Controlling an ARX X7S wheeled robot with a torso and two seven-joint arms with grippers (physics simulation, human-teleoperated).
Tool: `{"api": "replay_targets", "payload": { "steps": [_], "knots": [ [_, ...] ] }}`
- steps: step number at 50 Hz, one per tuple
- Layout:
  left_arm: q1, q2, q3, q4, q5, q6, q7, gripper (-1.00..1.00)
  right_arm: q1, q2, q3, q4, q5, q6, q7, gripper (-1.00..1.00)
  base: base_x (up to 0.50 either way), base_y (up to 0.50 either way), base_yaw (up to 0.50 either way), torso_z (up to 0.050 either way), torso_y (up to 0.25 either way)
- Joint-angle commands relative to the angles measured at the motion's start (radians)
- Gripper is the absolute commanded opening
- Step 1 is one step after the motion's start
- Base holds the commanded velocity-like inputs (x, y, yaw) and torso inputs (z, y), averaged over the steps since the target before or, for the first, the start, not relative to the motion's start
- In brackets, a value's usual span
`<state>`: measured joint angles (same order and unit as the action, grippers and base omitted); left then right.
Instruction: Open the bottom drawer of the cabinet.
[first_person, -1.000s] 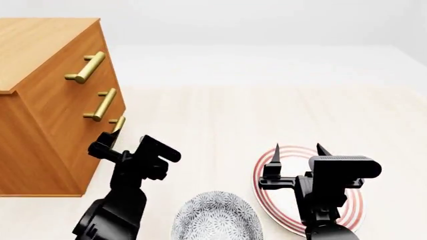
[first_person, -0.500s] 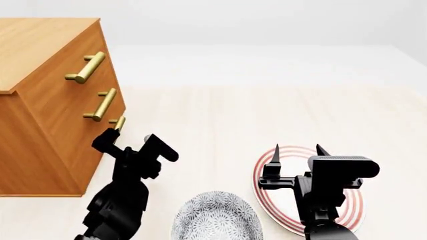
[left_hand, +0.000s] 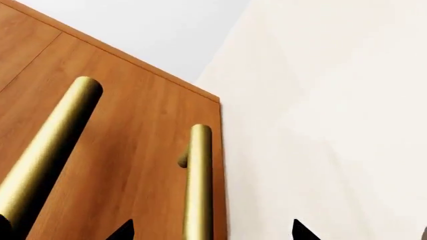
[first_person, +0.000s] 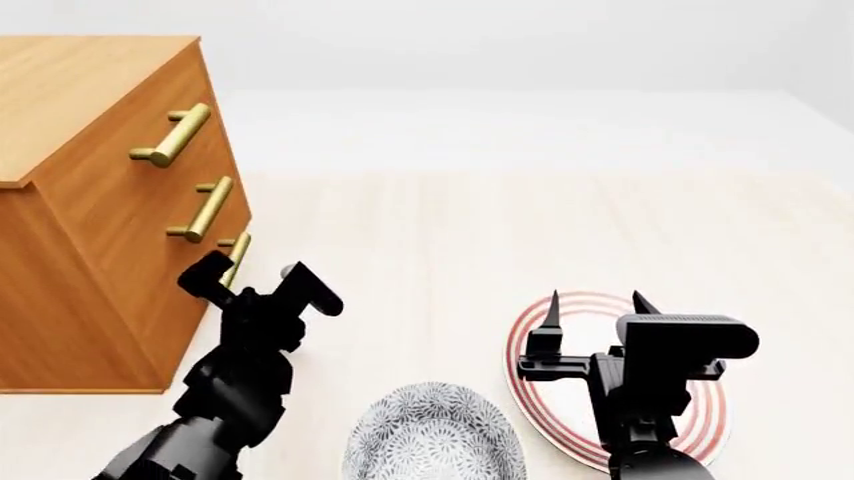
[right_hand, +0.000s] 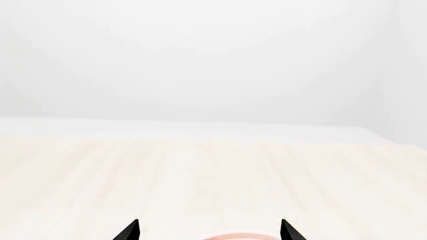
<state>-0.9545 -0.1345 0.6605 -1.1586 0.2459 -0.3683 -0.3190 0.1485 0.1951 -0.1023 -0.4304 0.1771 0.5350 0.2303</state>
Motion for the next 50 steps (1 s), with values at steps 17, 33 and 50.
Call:
{"api": "replay_targets", "payload": {
  "steps": [17,33,50],
  "knots": [
    [-0.065,0.001,0.137,-0.15,-0.162,-0.041,-0.046,1.0,0.003,0.012,-0.007,-0.011,0.016,0.006,0.017,1.0,0.0,0.0,0.0,0.0,0.0],
    [-0.072,-0.012,0.183,-0.15,-0.226,-0.073,-0.061,1.0,0.001,0.016,-0.011,-0.013,0.023,0.003,0.025,1.0,0.0,0.0,0.0,0.0,0.0],
    [-0.07,-0.016,0.198,-0.15,-0.24,-0.034,-0.077,-1.0,-0.001,0.021,-0.015,-0.006,0.032,-0.005,0.033,1.0,0.0,0.0,0.0,0.0,0.0]
  ]
}}
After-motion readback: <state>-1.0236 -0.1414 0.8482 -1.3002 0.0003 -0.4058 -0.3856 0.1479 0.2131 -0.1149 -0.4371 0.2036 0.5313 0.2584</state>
